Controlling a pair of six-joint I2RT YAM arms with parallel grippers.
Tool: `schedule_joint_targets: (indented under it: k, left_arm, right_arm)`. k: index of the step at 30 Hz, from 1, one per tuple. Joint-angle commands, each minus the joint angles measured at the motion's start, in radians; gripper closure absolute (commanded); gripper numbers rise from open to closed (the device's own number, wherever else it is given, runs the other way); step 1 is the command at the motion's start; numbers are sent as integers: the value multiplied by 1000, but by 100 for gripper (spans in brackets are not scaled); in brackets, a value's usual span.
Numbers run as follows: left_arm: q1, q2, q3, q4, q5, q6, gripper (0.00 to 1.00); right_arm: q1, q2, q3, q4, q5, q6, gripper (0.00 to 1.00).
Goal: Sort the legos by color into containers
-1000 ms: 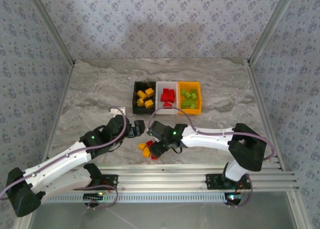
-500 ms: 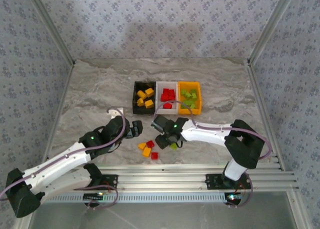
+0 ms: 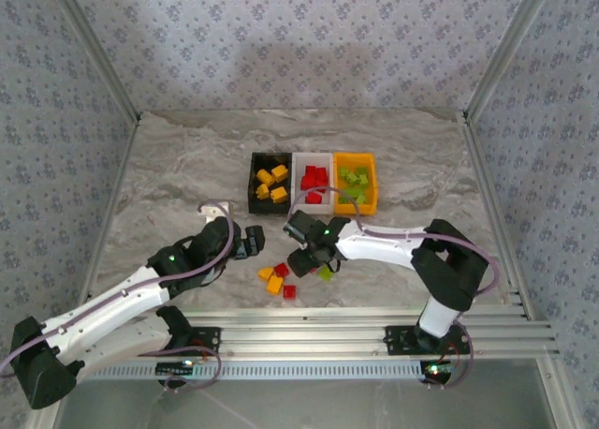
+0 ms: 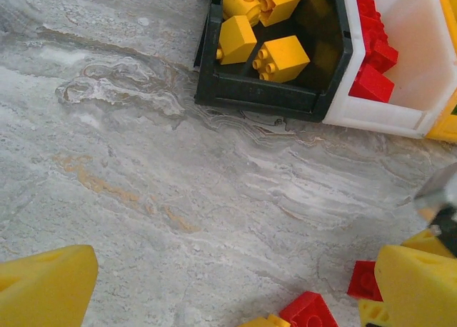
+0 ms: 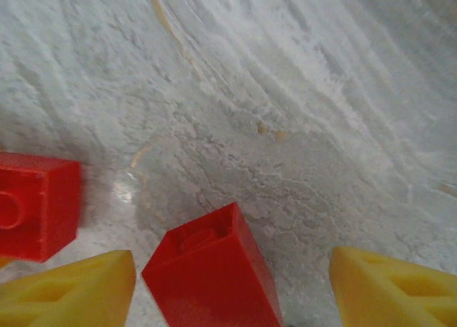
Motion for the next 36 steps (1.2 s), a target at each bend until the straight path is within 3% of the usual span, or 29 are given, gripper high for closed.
schedule_joint_targets:
  k: [1, 8, 12, 19, 26, 32, 34, 36]
  left_arm:
    - [11, -32, 6, -27, -25, -11, 0]
    - [16, -68, -6, -20, -28, -7, 0]
    - [17, -87, -9, -19, -31, 2, 0]
    - [17, -84, -23, -19, -15, 12, 1]
    - [17, -59, -30, -24, 31, 9, 0]
    - [17, -53, -53, -5, 93, 18, 1]
    - [17, -51, -59, 5, 113, 27, 1]
    - [16, -43, -61, 11, 135, 41, 1]
  right_arm:
    - [-5, 30, 4, -2, -22, -15, 33]
    - [-27, -9, -6, 57, -39, -12, 61]
    - [-53, -77, 26, 40, -38, -12, 69]
    - [-180, -153, 195, 0, 43, 36, 71]
    - [-290, 73, 437, -60, 139, 111, 71]
    - [-339, 251, 586, -76, 133, 113, 69]
    - [-345, 282, 620, -72, 130, 106, 67]
    - [-348, 296, 643, -55, 125, 91, 57]
